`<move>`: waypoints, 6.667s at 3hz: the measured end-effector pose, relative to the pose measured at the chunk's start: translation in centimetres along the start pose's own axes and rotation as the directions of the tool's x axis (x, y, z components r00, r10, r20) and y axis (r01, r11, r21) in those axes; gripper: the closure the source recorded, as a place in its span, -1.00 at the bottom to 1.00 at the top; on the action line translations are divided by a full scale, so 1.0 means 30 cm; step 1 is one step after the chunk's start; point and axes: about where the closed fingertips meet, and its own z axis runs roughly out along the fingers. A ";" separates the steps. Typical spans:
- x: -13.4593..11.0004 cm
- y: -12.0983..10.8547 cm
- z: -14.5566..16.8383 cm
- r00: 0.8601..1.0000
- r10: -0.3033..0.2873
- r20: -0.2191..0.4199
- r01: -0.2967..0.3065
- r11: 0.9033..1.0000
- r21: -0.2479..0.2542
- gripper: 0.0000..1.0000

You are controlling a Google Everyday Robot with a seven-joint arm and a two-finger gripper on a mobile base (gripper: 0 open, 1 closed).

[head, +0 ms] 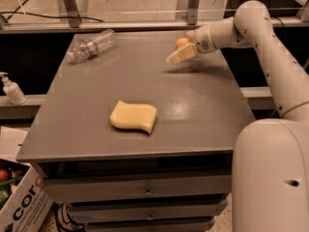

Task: Move orange near sponge

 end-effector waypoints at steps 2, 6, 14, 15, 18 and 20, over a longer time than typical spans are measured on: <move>-0.030 -0.037 0.004 1.000 -0.019 0.023 0.019 1.000 0.016 -1.00; 0.024 -0.121 -0.048 0.997 0.066 0.034 -0.068 0.995 0.068 -0.16; 0.011 0.214 -0.320 0.993 0.114 -0.036 -0.118 0.985 -0.127 1.00; 0.008 0.299 -0.355 0.992 0.126 -0.014 -0.126 0.978 -0.164 1.00; 0.137 0.686 -0.445 0.985 0.166 0.033 -0.156 0.966 -0.208 1.00; 0.162 0.925 -0.374 0.987 0.159 0.026 -0.142 0.935 -0.325 1.00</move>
Offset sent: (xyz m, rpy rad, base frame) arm 0.0108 -0.0066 0.0121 0.0136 -0.0366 -0.0148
